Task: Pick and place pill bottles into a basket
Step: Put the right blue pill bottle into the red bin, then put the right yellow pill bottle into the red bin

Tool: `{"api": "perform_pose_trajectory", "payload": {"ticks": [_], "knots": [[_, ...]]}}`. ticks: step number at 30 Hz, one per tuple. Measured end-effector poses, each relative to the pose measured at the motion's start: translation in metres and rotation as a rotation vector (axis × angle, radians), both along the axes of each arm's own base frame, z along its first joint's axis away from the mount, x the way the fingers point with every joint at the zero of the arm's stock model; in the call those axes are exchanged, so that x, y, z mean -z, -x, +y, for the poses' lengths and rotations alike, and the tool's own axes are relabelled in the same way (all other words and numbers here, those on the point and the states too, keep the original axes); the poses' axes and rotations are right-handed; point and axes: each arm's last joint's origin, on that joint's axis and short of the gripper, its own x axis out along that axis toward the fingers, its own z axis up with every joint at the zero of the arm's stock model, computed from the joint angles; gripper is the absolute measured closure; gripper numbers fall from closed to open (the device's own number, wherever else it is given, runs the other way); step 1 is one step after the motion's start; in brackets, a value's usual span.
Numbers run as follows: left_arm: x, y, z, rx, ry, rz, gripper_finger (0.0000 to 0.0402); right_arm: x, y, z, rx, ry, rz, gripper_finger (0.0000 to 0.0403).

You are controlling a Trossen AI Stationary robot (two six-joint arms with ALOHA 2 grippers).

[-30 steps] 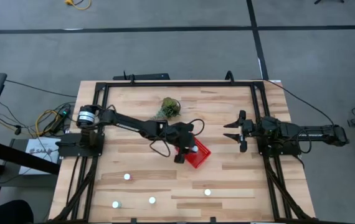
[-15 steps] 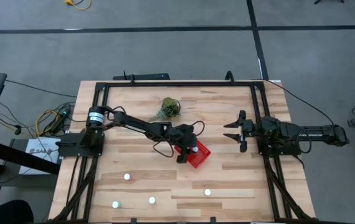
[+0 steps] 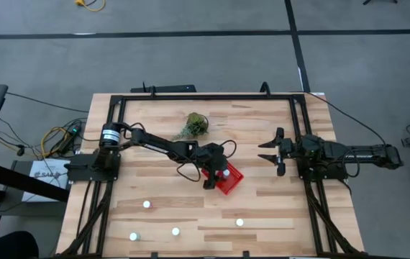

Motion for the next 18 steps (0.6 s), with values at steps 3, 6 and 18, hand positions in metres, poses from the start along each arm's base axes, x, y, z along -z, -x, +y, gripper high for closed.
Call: {"api": "perform_pose_trajectory", "payload": {"ticks": [3, 6, 18], "knots": [[-0.005, 0.001, 0.000, 0.004, -0.006, 0.019, 0.0145, 0.000, 0.000, 0.000, 0.000, 0.000, 0.000, 0.0230], [-0.027, 0.000, -0.001, 0.000, -0.065, 0.005, 0.0132, 0.000, 0.000, 0.000, 0.000, 0.000, 0.000, 0.0230], [-0.079, 0.017, -0.070, 0.169, -0.106, -0.062, 0.0129, 0.000, 0.000, 0.000, 0.000, 0.000, 0.000, 0.0230]]}}
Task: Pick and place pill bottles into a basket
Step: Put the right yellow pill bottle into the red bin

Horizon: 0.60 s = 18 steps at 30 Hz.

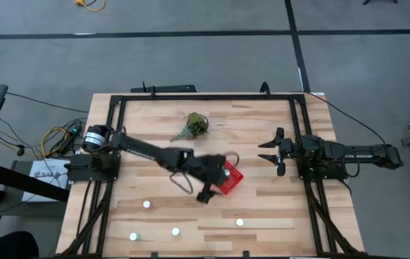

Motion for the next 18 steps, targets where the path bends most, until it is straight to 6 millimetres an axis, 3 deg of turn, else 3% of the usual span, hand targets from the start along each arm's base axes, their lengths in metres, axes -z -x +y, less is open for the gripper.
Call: {"api": "perform_pose_trajectory", "payload": {"ticks": [4, 8, 13, 18], "knots": [[0.004, 0.007, -0.035, 0.083, -0.013, 0.000, 0.0129, 0.000, 0.000, 0.000, 0.000, 0.000, 0.000, 0.0230], [0.004, 0.014, -0.058, 0.102, -0.053, -0.015, 0.0129, 0.000, 0.000, 0.000, 0.000, 0.000, 0.000, 0.0230], [0.001, 0.014, -0.068, 0.098, -0.060, -0.072, 0.0129, 0.000, 0.000, 0.000, 0.000, 0.000, 0.000, 0.0230], [0.025, -0.001, -0.073, 0.125, -0.019, -0.090, 0.0129, 0.000, 0.000, 0.000, 0.000, 0.000, 0.000, 0.0230]]}}
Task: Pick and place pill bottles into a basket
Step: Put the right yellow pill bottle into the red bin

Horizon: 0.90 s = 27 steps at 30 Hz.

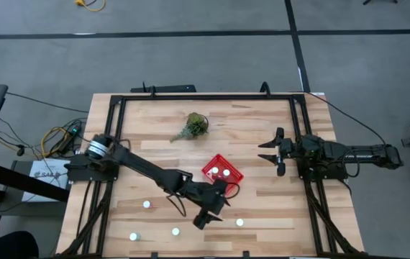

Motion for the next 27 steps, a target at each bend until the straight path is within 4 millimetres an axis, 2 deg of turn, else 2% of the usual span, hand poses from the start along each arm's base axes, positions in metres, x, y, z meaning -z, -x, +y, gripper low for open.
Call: {"api": "perform_pose_trajectory", "payload": {"ticks": [5, 16, 27], "knots": [[0.028, -0.017, -0.007, 0.013, -0.007, 0.034, 0.0129, 0.000, 0.000, 0.000, 0.000, 0.000, -0.003, 0.0230], [0.045, -0.054, -0.010, 0.050, 0.045, 0.039, 0.0129, 0.000, 0.000, 0.000, 0.000, 0.000, -0.002, 0.0230], [0.046, -0.054, -0.009, 0.055, 0.053, 0.065, 0.0129, 0.000, 0.000, 0.000, 0.000, 0.000, -0.002, 0.0230]]}}
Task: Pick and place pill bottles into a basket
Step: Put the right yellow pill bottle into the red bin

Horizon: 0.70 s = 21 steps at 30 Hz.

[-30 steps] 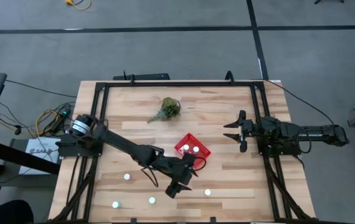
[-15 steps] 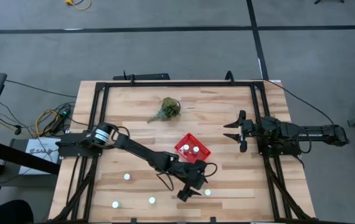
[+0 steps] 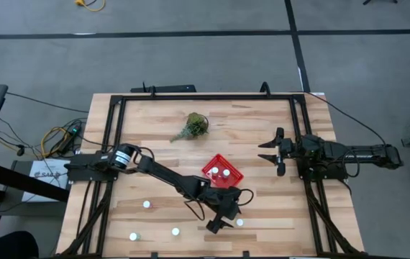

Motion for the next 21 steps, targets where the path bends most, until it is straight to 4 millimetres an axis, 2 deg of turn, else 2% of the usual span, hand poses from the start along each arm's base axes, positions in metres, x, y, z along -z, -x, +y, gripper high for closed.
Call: {"api": "perform_pose_trajectory", "payload": {"ticks": [9, 17, 21], "knots": [[-0.003, -0.002, -0.001, 0.000, 0.015, -0.042, 0.0137, 0.000, 0.000, 0.000, 0.000, 0.000, 0.001, 0.0230], [0.020, -0.005, -0.004, 0.021, 0.029, -0.006, 0.0165, 0.000, 0.000, 0.000, 0.000, 0.000, 0.000, 0.0230], [0.021, -0.008, -0.005, 0.020, 0.038, -0.036, 0.0169, 0.000, 0.000, 0.000, 0.000, 0.000, 0.000, 0.0230]]}}
